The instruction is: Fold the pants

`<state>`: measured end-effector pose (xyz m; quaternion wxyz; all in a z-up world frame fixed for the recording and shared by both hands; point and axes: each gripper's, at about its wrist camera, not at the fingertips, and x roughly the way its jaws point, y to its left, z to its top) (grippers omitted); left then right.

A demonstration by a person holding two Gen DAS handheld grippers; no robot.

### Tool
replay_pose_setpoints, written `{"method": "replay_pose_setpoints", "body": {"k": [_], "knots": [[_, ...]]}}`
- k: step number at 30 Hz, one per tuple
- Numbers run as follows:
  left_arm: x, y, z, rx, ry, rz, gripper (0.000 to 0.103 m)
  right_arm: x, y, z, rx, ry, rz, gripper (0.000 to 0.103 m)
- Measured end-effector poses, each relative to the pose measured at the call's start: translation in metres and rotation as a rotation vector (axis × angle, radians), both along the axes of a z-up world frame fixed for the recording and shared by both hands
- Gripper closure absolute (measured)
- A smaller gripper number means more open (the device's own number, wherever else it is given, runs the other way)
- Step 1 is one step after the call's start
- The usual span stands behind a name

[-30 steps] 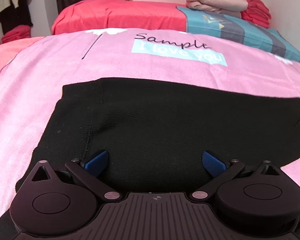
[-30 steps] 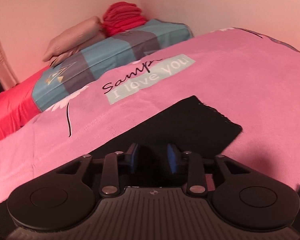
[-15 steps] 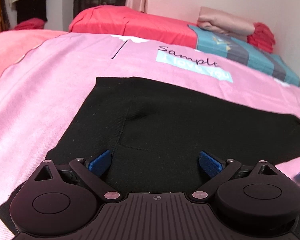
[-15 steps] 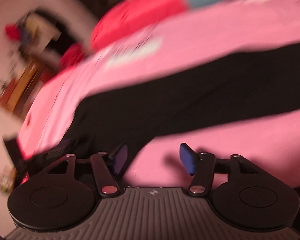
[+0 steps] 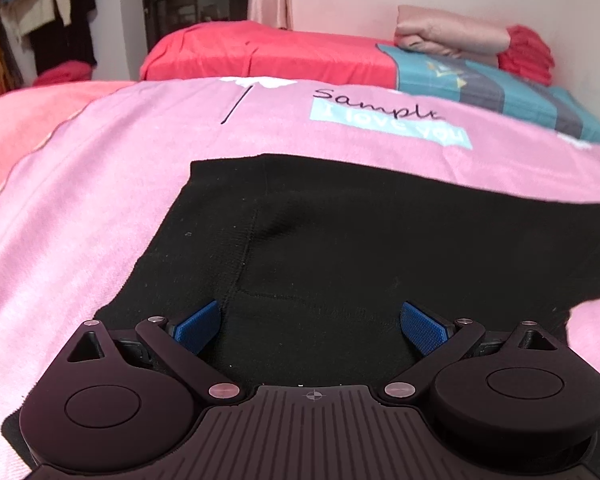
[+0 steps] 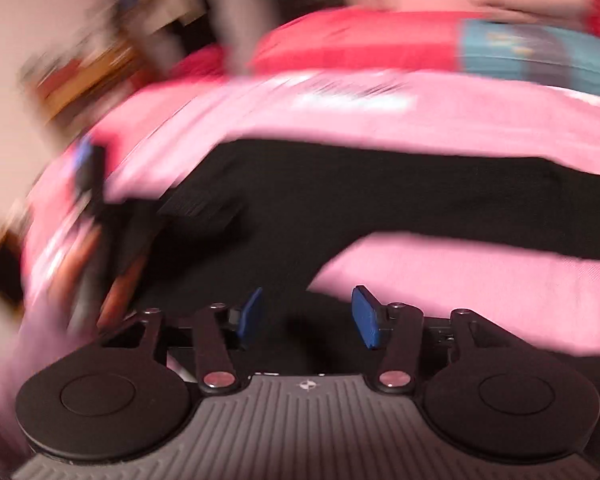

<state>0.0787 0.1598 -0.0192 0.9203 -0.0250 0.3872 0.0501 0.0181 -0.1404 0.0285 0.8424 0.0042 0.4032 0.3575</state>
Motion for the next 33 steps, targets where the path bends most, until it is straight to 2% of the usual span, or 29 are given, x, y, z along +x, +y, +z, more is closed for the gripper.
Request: {"method": "replay_pose_setpoints", "body": {"k": [2, 4, 5, 6, 9, 11, 14, 17, 18, 20, 21, 24, 25, 29, 30, 31, 33], "knots": [[0.001, -0.001, 0.000, 0.012, 0.003, 0.002, 0.000, -0.017, 0.008, -0.009, -0.111, -0.038, 0.095, 0.036], [0.001, -0.001, 0.000, 0.010, 0.002, 0.003, 0.000, -0.024, 0.022, -0.024, -0.245, -0.129, 0.162, 0.031], [0.001, 0.000, 0.000, 0.007, 0.001, 0.003, 0.000, -0.027, 0.024, -0.029, -0.242, -0.171, 0.171, 0.029], [0.001, 0.000, 0.000, 0.006, 0.001, 0.003, 0.000, -0.023, 0.026, -0.031, -0.222, -0.172, 0.163, 0.031], [0.001, -0.001, 0.000, 0.009, 0.001, 0.004, 0.000, -0.017, 0.024, -0.025, -0.196, -0.150, 0.084, 0.092], [0.001, -0.001, 0.000, 0.010, 0.000, 0.005, 0.000, -0.033, 0.018, -0.020, -0.172, -0.086, 0.146, 0.094], [0.001, -0.003, -0.001, 0.014, 0.003, 0.004, 0.000, -0.055, 0.011, -0.019, -0.227, -0.157, 0.200, 0.094], [0.001, -0.004, -0.001, 0.020, 0.005, 0.004, 0.000, -0.043, 0.012, -0.016, -0.181, -0.117, 0.135, 0.088], [0.002, -0.004, -0.001, 0.021, 0.006, 0.004, 0.000, -0.043, 0.010, -0.012, -0.150, -0.122, 0.108, 0.081], [0.002, -0.004, -0.001, 0.023, 0.008, 0.004, 0.000, -0.044, 0.000, -0.008, -0.087, -0.153, 0.064, 0.060], [0.002, -0.005, -0.001, 0.025, 0.009, 0.002, 0.000, -0.046, -0.008, -0.010, -0.085, -0.161, 0.040, 0.046], [0.003, -0.005, -0.001, 0.024, 0.010, 0.001, 0.000, -0.041, -0.023, -0.032, -0.159, -0.077, -0.052, 0.046], [0.003, -0.004, -0.001, 0.022, 0.011, 0.000, 0.000, -0.048, -0.036, -0.033, -0.103, -0.086, -0.060, 0.046], [0.004, -0.003, 0.003, 0.015, 0.035, 0.015, 0.000, -0.074, -0.082, -0.022, -0.040, -0.098, -0.120, 0.047], [0.003, -0.003, 0.006, 0.014, 0.043, 0.030, 0.000, -0.077, -0.099, -0.019, -0.019, -0.097, -0.175, 0.044], [0.001, -0.002, 0.008, 0.004, 0.050, 0.046, 0.000, -0.080, -0.119, -0.018, -0.007, -0.094, -0.263, 0.031], [-0.009, -0.001, 0.015, -0.049, 0.042, 0.060, 0.000, -0.085, -0.163, -0.017, -0.014, -0.105, -0.486, 0.025]]}}
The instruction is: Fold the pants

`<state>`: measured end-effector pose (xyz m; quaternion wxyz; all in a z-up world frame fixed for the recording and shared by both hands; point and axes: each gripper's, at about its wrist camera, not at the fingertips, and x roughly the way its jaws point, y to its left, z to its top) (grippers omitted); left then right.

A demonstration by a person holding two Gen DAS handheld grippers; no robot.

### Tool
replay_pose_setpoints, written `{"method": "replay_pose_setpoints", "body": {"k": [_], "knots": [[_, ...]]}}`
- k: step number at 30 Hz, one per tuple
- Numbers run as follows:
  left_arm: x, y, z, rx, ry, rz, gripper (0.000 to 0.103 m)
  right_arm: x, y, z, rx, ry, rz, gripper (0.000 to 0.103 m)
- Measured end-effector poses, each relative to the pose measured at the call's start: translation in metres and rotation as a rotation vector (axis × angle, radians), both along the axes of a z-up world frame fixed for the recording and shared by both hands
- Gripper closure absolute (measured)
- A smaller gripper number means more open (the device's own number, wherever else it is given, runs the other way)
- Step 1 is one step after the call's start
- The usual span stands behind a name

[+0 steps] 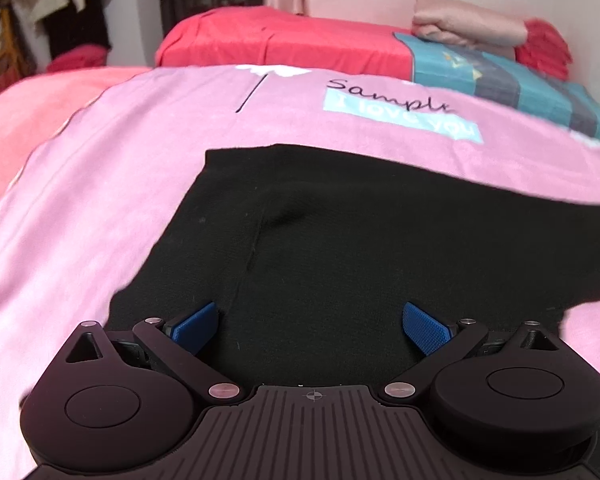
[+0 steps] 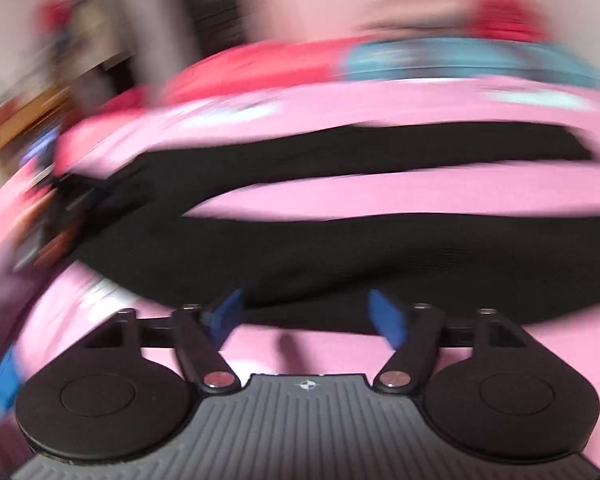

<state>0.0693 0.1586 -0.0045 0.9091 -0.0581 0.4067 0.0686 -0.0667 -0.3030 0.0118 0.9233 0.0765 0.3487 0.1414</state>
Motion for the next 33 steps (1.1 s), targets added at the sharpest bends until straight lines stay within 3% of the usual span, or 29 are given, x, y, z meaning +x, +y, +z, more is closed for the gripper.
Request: {"method": "replay_pose_setpoints", "body": {"k": [4, 6, 9, 11, 13, 14, 16, 22, 23, 24, 25, 26, 27, 29, 30, 33], "knots": [[-0.031, -0.010, 0.019, -0.081, -0.064, -0.024, 0.000, -0.003, -0.075, -0.015, -0.101, 0.047, -0.528, 0.018], [-0.046, -0.022, 0.028, -0.097, -0.099, -0.064, 0.000, 0.000, -0.102, -0.024, -0.058, 0.044, -0.672, 0.017], [-0.066, -0.051, 0.034, -0.108, -0.130, -0.172, 0.000, 0.011, -0.111, -0.025, -0.011, -0.008, -0.713, 0.019], [-0.072, -0.073, 0.030, -0.087, -0.127, -0.244, 0.000, 0.024, -0.108, -0.028, -0.007, -0.045, -0.688, 0.043], [-0.072, -0.095, 0.019, -0.038, -0.095, -0.297, 0.000, 0.034, -0.113, -0.030, -0.039, -0.066, -0.696, 0.085], [-0.071, -0.104, 0.012, -0.002, -0.071, -0.304, 0.000, 0.035, -0.112, -0.030, -0.064, -0.083, -0.668, 0.089], [-0.066, -0.115, -0.003, 0.044, -0.023, -0.314, 0.000, 0.027, -0.116, -0.030, -0.070, -0.100, -0.654, 0.091], [-0.063, -0.112, -0.012, 0.032, -0.016, -0.318, 0.000, -0.012, -0.166, -0.030, 0.144, -0.072, -0.783, 0.091], [-0.062, -0.111, -0.010, 0.026, -0.011, -0.318, 0.000, -0.016, -0.162, -0.026, 0.124, -0.076, -0.815, 0.086], [-0.063, -0.110, -0.008, 0.020, -0.007, -0.316, 0.000, -0.017, -0.156, -0.019, 0.081, -0.098, -0.846, 0.072], [-0.066, -0.110, -0.005, 0.014, -0.008, -0.316, 0.000, -0.018, -0.144, -0.011, 0.006, -0.142, -0.870, 0.065], [-0.069, -0.110, -0.002, 0.003, -0.014, -0.319, 0.000, -0.017, -0.126, -0.001, -0.098, -0.200, -0.876, 0.065], [-0.071, -0.110, 0.000, -0.010, -0.023, -0.324, 0.000, -0.015, -0.104, 0.007, -0.188, -0.259, -0.816, 0.065], [-0.076, -0.114, 0.004, -0.018, -0.040, -0.343, 0.000, -0.007, -0.062, 0.017, -0.246, -0.304, -0.579, 0.059], [-0.076, -0.117, 0.004, -0.006, -0.043, -0.348, 0.000, -0.002, -0.041, 0.020, -0.241, -0.289, -0.434, 0.053], [-0.068, -0.130, -0.008, 0.088, 0.007, -0.313, 0.000, 0.011, 0.011, 0.018, -0.184, -0.191, -0.105, 0.052]]}}
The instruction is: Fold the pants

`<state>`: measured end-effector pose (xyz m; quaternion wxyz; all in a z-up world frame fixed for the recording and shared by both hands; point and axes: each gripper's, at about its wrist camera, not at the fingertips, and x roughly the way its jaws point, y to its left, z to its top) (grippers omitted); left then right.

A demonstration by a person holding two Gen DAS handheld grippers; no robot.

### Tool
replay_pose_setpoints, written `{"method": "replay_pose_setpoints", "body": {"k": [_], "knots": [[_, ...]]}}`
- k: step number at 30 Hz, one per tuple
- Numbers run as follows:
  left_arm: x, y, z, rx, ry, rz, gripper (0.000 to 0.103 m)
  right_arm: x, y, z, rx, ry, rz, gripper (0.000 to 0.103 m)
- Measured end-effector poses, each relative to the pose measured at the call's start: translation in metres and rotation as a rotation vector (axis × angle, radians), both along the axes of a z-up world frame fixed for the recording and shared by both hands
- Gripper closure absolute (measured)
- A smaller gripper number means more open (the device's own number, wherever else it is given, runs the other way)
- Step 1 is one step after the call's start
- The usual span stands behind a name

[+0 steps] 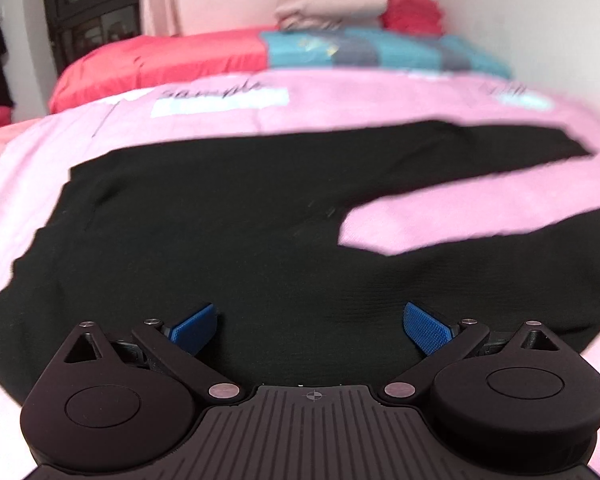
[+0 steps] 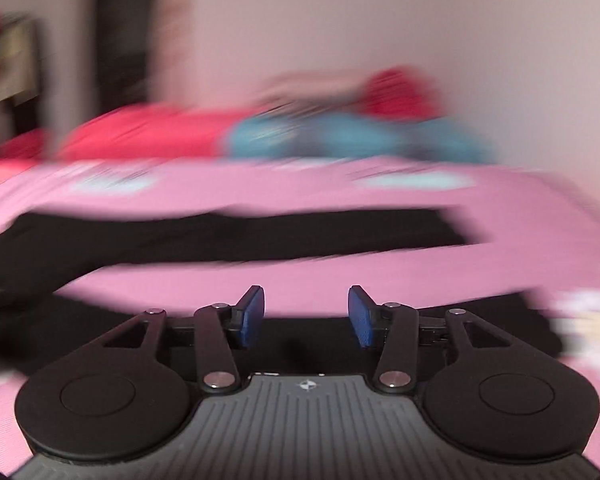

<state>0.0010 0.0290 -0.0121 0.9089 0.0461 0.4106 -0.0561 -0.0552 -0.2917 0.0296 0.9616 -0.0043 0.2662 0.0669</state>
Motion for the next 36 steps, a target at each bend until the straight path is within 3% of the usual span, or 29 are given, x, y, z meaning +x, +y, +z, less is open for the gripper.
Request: {"method": "replay_pose_setpoints", "body": {"k": [2, 5, 8, 10, 13, 16, 21, 23, 25, 28, 32, 34, 36], "knots": [[0.002, -0.004, -0.002, 0.018, -0.002, 0.014, 0.000, 0.007, 0.024, -0.010, -0.040, 0.063, 0.102, 0.052], [0.002, -0.001, 0.001, 0.018, 0.014, 0.028, 0.000, 0.017, 0.026, -0.036, -0.123, 0.184, 0.098, 0.052], [0.002, 0.000, 0.003, 0.028, 0.021, 0.036, 0.000, 0.004, 0.002, -0.028, -0.008, 0.162, 0.083, 0.050], [0.003, 0.000, 0.003, 0.031, 0.023, 0.041, 0.000, 0.000, -0.011, -0.019, 0.049, 0.123, 0.025, 0.038], [0.004, -0.001, 0.002, 0.032, 0.021, 0.049, 0.000, 0.004, -0.015, -0.019, -0.001, 0.131, -0.051, 0.038], [0.003, 0.002, 0.002, 0.025, 0.024, 0.053, 0.000, 0.014, -0.024, -0.033, -0.038, 0.213, -0.094, 0.033], [0.004, 0.003, 0.003, 0.028, 0.028, 0.057, 0.000, 0.004, -0.045, -0.023, 0.017, 0.150, -0.198, 0.036], [0.003, 0.002, 0.003, 0.031, 0.028, 0.060, 0.000, 0.006, -0.049, -0.025, 0.030, 0.169, -0.201, 0.036], [0.002, 0.002, 0.003, 0.037, 0.028, 0.065, 0.000, 0.009, -0.047, -0.034, 0.003, 0.205, -0.187, 0.035], [0.001, 0.003, 0.004, 0.044, 0.029, 0.070, 0.000, 0.008, -0.045, -0.038, -0.041, 0.189, -0.190, 0.033], [0.001, 0.004, 0.005, 0.049, 0.034, 0.082, 0.000, 0.013, -0.064, -0.035, -0.042, 0.173, -0.325, 0.034], [0.001, 0.006, 0.005, 0.051, 0.036, 0.089, 0.000, 0.012, -0.069, -0.038, -0.028, 0.189, -0.307, 0.032], [0.001, 0.010, 0.005, 0.043, 0.042, 0.098, 0.000, 0.012, -0.068, -0.040, -0.078, 0.190, -0.275, 0.029]]}}
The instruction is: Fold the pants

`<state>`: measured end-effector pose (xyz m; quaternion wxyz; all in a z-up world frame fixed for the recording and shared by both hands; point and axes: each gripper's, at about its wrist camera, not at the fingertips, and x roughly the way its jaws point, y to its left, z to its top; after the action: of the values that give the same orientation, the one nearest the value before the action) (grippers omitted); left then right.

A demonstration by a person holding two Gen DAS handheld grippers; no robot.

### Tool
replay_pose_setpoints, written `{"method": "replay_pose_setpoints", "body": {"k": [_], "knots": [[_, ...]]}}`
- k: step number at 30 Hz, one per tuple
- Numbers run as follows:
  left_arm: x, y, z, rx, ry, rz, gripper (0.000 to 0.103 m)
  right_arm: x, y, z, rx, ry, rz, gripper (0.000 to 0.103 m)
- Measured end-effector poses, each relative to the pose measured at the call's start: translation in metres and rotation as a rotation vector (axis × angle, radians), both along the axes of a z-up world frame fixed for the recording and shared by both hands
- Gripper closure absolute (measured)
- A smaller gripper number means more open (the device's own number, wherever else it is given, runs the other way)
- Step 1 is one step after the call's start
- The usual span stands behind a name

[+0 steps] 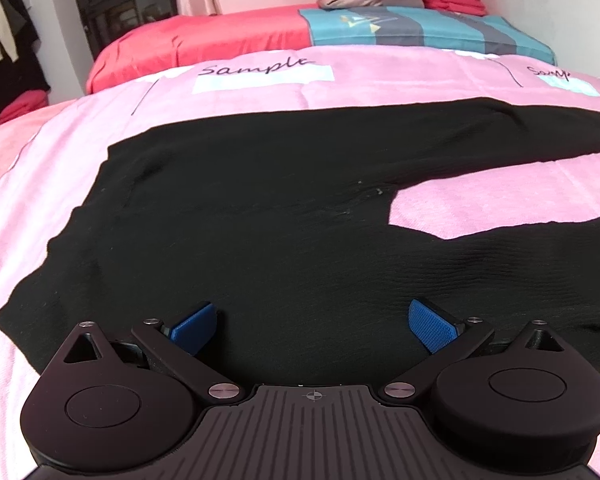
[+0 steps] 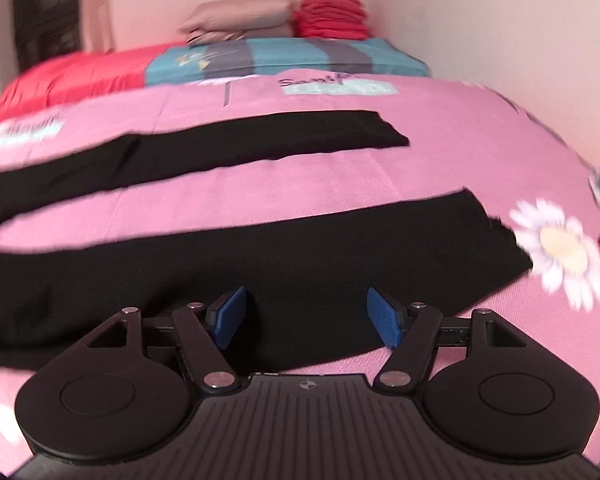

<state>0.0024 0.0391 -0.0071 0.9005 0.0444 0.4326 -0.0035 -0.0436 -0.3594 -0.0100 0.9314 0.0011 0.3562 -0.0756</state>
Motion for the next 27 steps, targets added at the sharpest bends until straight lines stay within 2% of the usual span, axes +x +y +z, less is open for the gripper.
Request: {"method": "replay_pose_setpoints", "body": {"k": [3, 5, 8, 11, 13, 14, 18, 21, 25, 27], "knots": [[-0.002, 0.008, 0.001, 0.003, 0.001, 0.023, 0.000, 0.001, -0.017, 0.002, 0.038, -0.001, -0.045, 0.026], [-0.005, 0.017, 0.001, 0.008, 0.001, 0.046, 0.000, 0.001, -0.028, 0.005, 0.048, -0.015, -0.104, 0.032], [-0.008, 0.028, 0.004, -0.025, 0.001, 0.076, 0.000, -0.003, -0.030, 0.010, 0.023, -0.058, -0.167, 0.034], [-0.006, 0.028, 0.004, -0.017, 0.007, 0.092, 0.000, -0.007, -0.019, 0.010, 0.042, -0.081, -0.063, 0.031], [-0.004, 0.025, 0.003, 0.003, 0.015, 0.102, 0.000, -0.002, -0.016, 0.003, 0.020, -0.039, -0.023, 0.031], [-0.004, 0.024, 0.004, 0.008, 0.017, 0.107, 0.000, 0.001, -0.019, -0.002, 0.009, -0.026, -0.048, 0.030], [-0.005, 0.024, 0.010, 0.031, 0.022, 0.125, 0.000, -0.003, -0.049, 0.000, 0.080, -0.076, -0.199, 0.029], [-0.007, 0.025, 0.015, 0.046, 0.012, 0.142, 0.000, -0.006, -0.061, 0.005, 0.049, -0.101, -0.314, 0.028], [-0.008, 0.027, 0.020, 0.064, 0.004, 0.162, 0.000, -0.011, -0.073, 0.011, 0.105, -0.126, -0.333, 0.028], [-0.007, 0.028, 0.022, 0.077, 0.002, 0.172, 0.000, -0.012, -0.070, 0.013, 0.092, -0.127, -0.319, 0.027]]}}
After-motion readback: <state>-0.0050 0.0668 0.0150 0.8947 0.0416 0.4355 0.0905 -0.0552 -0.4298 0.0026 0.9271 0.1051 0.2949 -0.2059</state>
